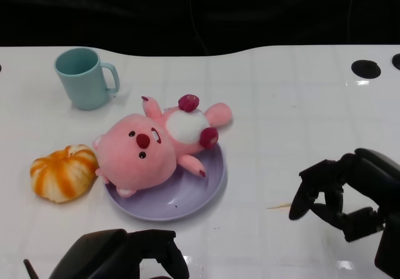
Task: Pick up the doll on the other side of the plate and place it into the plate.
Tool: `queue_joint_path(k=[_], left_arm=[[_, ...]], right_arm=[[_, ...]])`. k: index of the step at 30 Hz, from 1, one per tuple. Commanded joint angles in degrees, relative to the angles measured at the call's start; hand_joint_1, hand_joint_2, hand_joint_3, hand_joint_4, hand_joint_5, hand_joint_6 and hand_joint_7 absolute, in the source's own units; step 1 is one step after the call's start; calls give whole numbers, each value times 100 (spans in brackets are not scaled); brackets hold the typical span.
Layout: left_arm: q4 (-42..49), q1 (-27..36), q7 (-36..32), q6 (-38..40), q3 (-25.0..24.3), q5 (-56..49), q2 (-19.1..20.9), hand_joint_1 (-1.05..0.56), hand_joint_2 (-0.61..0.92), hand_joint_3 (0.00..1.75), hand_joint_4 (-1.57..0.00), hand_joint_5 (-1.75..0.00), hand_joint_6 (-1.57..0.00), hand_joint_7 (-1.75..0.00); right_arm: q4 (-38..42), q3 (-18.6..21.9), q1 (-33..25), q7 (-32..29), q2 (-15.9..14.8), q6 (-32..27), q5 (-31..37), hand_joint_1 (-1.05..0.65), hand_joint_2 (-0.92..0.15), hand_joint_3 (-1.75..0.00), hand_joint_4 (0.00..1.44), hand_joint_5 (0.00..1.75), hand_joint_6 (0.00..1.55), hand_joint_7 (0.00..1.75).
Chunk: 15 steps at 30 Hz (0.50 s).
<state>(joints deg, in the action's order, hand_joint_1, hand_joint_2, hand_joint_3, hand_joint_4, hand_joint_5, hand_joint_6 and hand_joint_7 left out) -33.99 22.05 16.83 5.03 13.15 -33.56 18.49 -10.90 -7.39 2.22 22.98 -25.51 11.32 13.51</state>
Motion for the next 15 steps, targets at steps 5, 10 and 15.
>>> queue_joint_path(k=[5, 10, 15], left_arm=[[47, 91, -17, -115, -143, 155, 146, -27, 92, 38, -66, -166, -73, -98], [32, 142, 32, -100, -259, 278, 215, -27, 92, 38, -63, -163, -71, -97], [90, 181, 8, -148, -352, 341, 263, -29, 92, 37, -63, -160, -71, -95]], right_arm=[[146, -11, -104, -158, -75, 77, 306, -2, -33, -137, 88, 174, 83, 143], [302, -45, -38, -69, -50, -3, 265, -2, -32, -136, 86, 175, 77, 155], [201, -112, -24, 282, -64, -364, 49, -2, -37, -134, 86, 175, 73, 162]])
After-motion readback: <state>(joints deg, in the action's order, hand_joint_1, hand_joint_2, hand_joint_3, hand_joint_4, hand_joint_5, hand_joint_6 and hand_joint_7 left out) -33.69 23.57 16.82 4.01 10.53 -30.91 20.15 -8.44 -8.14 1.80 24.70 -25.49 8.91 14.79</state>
